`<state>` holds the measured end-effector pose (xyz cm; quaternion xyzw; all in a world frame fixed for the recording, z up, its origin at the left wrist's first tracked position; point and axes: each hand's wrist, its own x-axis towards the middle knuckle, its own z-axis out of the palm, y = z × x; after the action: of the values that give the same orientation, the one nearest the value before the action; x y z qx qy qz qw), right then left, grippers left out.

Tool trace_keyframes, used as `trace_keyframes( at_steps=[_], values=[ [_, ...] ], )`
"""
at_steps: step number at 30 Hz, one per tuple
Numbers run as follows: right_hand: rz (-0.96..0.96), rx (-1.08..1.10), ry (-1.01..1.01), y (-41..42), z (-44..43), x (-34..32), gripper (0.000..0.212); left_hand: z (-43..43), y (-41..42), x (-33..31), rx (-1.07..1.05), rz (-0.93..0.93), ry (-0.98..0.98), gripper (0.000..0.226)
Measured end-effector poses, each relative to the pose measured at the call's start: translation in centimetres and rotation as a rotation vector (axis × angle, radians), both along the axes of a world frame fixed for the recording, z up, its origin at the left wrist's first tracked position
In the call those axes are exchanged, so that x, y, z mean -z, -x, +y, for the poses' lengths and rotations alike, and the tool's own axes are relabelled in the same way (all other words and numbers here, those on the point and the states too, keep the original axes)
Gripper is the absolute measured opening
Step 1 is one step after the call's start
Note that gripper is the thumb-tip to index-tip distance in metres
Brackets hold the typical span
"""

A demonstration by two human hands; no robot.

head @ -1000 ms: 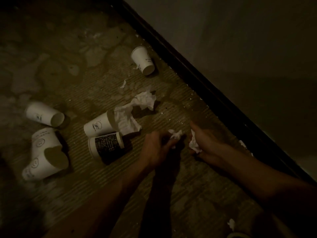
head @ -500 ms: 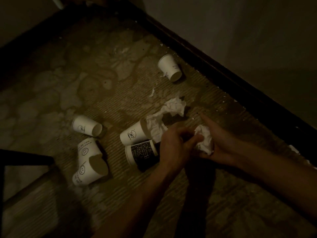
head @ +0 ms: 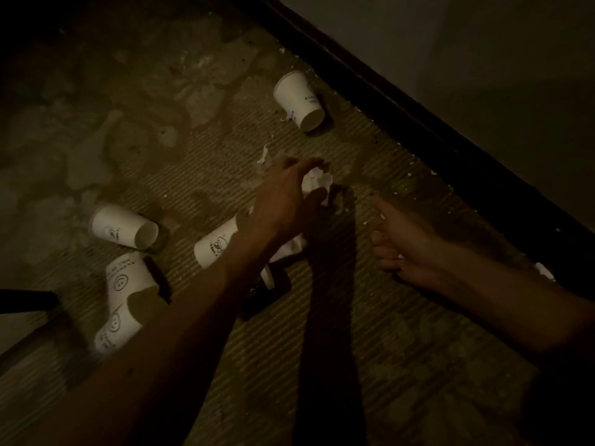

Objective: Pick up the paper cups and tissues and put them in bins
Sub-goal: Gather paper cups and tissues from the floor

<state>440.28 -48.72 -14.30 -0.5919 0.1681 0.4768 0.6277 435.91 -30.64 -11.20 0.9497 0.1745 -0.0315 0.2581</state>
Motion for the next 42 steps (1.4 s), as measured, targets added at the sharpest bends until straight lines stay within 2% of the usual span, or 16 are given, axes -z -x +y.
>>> trace_keyframes(
  at_steps=[3, 5, 9, 11, 14, 18, 20, 23, 25, 27, 30, 33, 34, 36, 38, 42],
  values=[
    [0.035, 0.003, -0.002, 0.0, 0.2, 0.3, 0.047, 0.7, -1.8, 2.1, 0.075, 0.167, -0.038, 0.066],
    [0.072, 0.007, -0.029, -0.1, 0.4, 0.3, 0.042, 0.8, -2.3, 3.5, 0.072, 0.233, -0.063, 0.066],
    [0.158, 0.012, -0.055, -0.4, 0.4, -0.1, 0.049, 0.4, -1.7, 5.1, -0.029, 0.121, -0.018, 0.022],
    [0.175, 0.068, -0.081, -0.6, -0.2, 0.0, 0.049, -0.1, -1.1, 5.2, -0.072, 0.094, 0.077, 0.010],
    [0.219, 0.136, -0.176, -0.4, -0.8, 0.0, 0.045, -1.4, 0.0, 4.4, -0.113, -0.006, 0.297, 0.022],
    [0.281, 0.127, -0.255, 0.1, -0.6, 0.0, 0.064, -4.4, 1.8, 1.7, -0.248, -0.176, 0.659, 0.022],
    [0.310, 0.081, -0.333, 0.3, -0.4, -0.2, 0.069, -6.2, 2.8, 0.6, -0.349, -0.185, 0.863, 0.015],
    [0.271, -0.033, -0.407, 0.9, 0.1, -1.0, 0.071, -8.1, 4.1, -0.4, -0.390, -0.170, 0.986, 0.016],
    [0.188, -0.097, -0.359, 1.4, 0.5, -1.5, 0.067, -8.8, 4.9, -1.0, -0.405, -0.146, 1.067, 0.017],
    [0.098, -0.119, -0.270, 2.0, 0.7, -1.6, 0.061, -9.1, 5.4, -1.4, -0.375, -0.119, 1.036, 0.020],
    [0.023, -0.108, -0.132, 2.5, 0.5, -1.4, 0.061, -9.2, 6.1, -1.8, -0.279, -0.093, 0.853, 0.022],
    [0.050, -0.076, -0.147, 2.3, 0.2, -1.5, 0.061, -8.7, 6.8, -1.8, -0.282, -0.165, 0.629, 0.015],
    [0.084, -0.072, -0.172, 2.1, 0.2, -1.8, 0.061, -8.4, 7.1, -1.8, -0.318, -0.159, 0.594, 0.025],
    [0.143, -0.069, -0.210, 1.9, 0.0, -2.1, 0.067, -8.1, 7.9, -1.9, -0.379, -0.029, 0.704, 0.039],
    [0.149, -0.066, -0.205, 1.7, -0.1, -2.5, 0.069, -8.5, 8.9, -2.2, -0.408, 0.096, 0.916, 0.031],
    [0.158, -0.043, -0.227, 1.8, 0.1, -2.4, 0.063, -9.4, 10.0, -2.2, -0.507, 0.006, 1.142, 0.027]
  ],
)
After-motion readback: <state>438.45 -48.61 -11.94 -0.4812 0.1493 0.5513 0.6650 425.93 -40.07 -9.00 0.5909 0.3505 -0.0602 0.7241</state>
